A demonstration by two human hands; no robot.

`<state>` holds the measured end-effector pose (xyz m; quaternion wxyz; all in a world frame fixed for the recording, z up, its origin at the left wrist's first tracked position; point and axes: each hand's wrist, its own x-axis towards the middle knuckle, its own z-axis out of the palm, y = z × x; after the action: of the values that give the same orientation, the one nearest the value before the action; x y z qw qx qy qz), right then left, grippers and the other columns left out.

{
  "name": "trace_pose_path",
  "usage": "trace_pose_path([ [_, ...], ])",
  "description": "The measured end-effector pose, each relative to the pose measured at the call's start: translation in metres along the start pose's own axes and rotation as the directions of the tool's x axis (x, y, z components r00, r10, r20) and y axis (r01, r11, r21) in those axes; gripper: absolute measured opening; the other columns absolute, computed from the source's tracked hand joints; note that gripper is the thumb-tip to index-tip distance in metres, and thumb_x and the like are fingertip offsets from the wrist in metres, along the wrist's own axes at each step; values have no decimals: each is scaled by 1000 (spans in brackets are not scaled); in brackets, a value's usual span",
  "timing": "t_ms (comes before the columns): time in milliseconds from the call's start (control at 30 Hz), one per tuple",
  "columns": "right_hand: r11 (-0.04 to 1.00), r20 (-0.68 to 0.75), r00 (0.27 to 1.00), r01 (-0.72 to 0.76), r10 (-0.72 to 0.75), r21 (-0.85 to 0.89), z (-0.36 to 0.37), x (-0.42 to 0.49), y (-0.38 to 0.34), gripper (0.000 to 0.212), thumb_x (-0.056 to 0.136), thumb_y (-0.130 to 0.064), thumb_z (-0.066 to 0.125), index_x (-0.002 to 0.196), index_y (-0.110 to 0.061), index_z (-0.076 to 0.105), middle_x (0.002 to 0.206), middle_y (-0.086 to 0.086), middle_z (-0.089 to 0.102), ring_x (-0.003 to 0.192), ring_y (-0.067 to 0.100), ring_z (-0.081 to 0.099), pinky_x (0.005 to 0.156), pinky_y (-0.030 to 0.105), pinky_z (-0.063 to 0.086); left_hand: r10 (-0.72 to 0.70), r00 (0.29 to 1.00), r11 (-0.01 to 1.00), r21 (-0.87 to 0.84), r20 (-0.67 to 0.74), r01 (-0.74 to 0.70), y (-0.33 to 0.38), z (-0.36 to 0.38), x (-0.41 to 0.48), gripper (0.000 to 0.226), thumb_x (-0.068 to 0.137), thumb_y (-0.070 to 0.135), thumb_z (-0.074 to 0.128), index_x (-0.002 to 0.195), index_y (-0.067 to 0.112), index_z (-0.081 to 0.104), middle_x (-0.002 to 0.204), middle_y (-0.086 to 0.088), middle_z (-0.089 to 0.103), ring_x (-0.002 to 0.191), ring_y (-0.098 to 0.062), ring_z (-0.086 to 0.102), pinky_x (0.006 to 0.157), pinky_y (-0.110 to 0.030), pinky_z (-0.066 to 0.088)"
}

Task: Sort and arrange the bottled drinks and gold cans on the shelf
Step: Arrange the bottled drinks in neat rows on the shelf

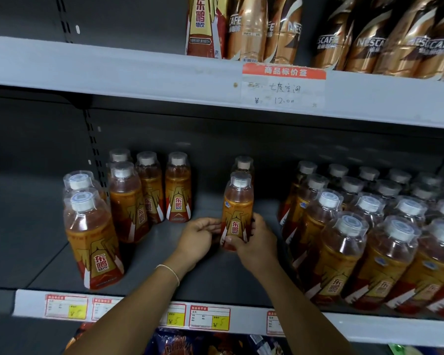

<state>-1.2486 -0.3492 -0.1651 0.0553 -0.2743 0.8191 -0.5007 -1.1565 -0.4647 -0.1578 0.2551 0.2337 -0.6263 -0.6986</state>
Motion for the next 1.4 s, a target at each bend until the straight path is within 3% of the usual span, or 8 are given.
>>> trace_pose_path([
  [333, 998, -49, 999, -4, 1, -63, 2, 10, 0, 61, 78, -19, 81, 132, -18, 54, 126, 3, 62, 114, 18, 61, 99, 37, 51, 2, 999, 989, -151, 46, 5, -15, 1, 12, 53, 84, -29, 34, 120, 3, 57, 108, -5, 67, 102, -9, 65, 81, -21, 54],
  [467, 997, -51, 999, -4, 0, -78, 3, 13, -1, 60, 80, -18, 80, 133, -16, 53, 128, 4, 61, 116, 18, 60, 100, 37, 50, -6, 996, 970, -241, 87, 27, -18, -1, 11, 69, 74, -34, 26, 123, 6, 55, 115, -4, 66, 110, -10, 62, 90, -23, 52],
  [900, 1000, -78, 997, -5, 3, -27, 8, 10, 0, 69, 83, -10, 76, 142, -17, 41, 135, 5, 59, 125, 20, 56, 102, 35, 47, 10, 995, 958, -286, 99, 19, -15, -1, 4, 73, 72, -36, 23, 129, 1, 49, 129, -13, 57, 125, -21, 52, 101, -30, 44],
  [1067, 1000, -76, 997, 7, -9, -24, 8, 9, 1, 64, 83, -9, 75, 138, -15, 43, 133, 6, 61, 123, 21, 57, 99, 32, 46, 11, 992, 982, -189, 124, 13, -13, 0, 3, 74, 73, -36, 24, 133, 1, 45, 130, -7, 54, 126, -16, 48, 94, -20, 49],
  [1267, 997, -38, 999, -2, -1, -78, 2, 10, -6, 56, 83, -17, 77, 130, -16, 47, 127, 4, 64, 115, 19, 62, 83, 22, 44, 47, 991, 995, 79, 128, -57, -10, -1, -1, 71, 77, -33, 28, 134, 7, 47, 137, -7, 51, 131, -14, 45, 106, -18, 37],
  [1333, 985, -11, 1000, -17, 15, -170, -3, 12, -9, 48, 82, -27, 78, 121, -17, 51, 119, 2, 66, 107, 19, 65, 74, 21, 44, 77, 984, 972, 207, 163, -110, -5, -3, -7, 69, 80, -29, 30, 129, 16, 49, 133, -1, 53, 130, -10, 45, 101, -9, 38],
  [1400, 903, -6, 1000, -1, -2, -429, -9, 10, -13, 40, 85, -48, 71, 107, -18, 56, 100, -2, 67, 92, 17, 67, 66, 23, 45, 106, 983, 942, 301, 152, -148, 1, -8, -11, 65, 82, -25, 33, 131, 15, 49, 134, -2, 53, 132, -13, 44, 103, -12, 37],
])
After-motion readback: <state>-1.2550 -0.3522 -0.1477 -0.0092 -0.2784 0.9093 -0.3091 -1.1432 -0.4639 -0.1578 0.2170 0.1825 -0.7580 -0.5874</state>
